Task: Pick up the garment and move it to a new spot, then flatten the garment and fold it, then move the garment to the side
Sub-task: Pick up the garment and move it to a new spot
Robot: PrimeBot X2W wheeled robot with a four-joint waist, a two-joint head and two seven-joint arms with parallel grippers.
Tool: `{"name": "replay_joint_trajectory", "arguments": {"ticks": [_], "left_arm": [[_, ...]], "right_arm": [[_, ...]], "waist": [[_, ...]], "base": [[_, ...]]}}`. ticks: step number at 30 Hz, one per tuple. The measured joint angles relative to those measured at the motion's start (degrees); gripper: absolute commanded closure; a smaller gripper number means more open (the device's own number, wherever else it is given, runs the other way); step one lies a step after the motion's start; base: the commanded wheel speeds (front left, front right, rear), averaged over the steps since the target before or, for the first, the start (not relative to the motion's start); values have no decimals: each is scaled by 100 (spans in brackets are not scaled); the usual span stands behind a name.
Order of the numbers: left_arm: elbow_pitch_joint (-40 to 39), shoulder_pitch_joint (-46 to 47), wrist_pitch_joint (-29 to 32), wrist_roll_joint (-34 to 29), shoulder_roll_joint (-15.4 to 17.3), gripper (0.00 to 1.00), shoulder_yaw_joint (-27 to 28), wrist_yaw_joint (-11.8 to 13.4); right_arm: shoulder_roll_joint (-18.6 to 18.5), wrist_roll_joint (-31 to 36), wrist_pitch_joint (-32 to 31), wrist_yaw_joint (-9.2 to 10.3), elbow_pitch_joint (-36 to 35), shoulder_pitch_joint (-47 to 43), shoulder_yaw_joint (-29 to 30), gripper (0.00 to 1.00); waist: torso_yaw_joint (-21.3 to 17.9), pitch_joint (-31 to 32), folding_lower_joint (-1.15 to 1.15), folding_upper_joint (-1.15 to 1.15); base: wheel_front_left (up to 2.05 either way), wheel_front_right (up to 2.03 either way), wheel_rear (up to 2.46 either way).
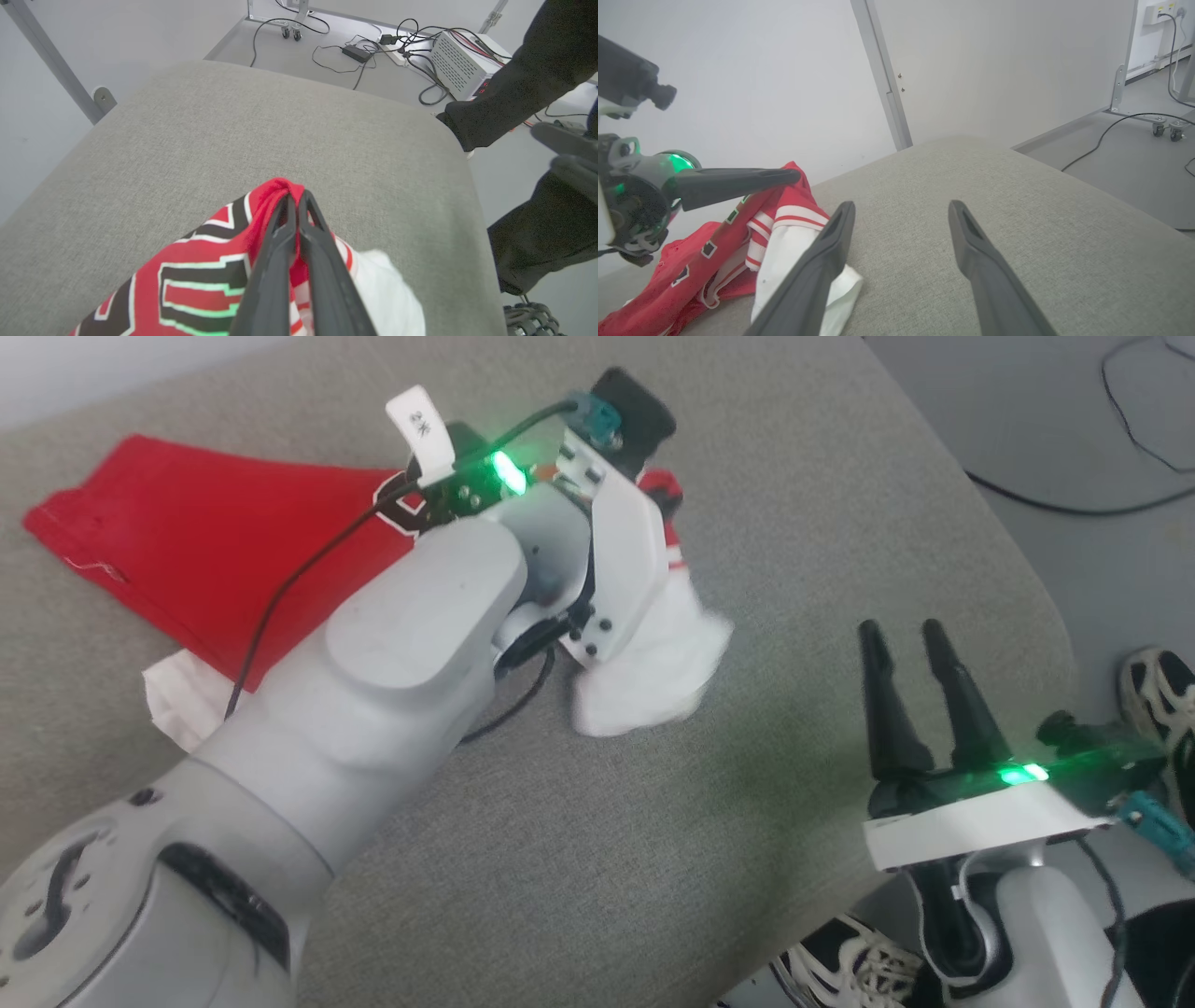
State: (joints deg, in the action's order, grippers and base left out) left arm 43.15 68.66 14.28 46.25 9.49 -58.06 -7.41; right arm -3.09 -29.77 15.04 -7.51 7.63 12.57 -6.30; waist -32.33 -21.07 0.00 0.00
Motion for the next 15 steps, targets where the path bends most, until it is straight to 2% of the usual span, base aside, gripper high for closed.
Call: {"name": "replay_joint_trajectory", "arguments": {"ticks": [6,11,15], "left_arm": [[1020,334,-458,-54,-121,100,-511,0],[1611,447,-588,49,176,100,-792,0],[1753,480,-680,93,358,100,-1058,-1]], "right_arm": [[7,-201,0,0,-103,2,83,0],[9,-281,0,0,-235,7,-143,0],[11,-342,0,0,-326,3,-294,0]], "waist": [[-108,-368,0,0],[-125,-562,0,0],[-129,-653,0,0]], "base": [[16,16,16],[22,22,22],[15,15,15]]}}
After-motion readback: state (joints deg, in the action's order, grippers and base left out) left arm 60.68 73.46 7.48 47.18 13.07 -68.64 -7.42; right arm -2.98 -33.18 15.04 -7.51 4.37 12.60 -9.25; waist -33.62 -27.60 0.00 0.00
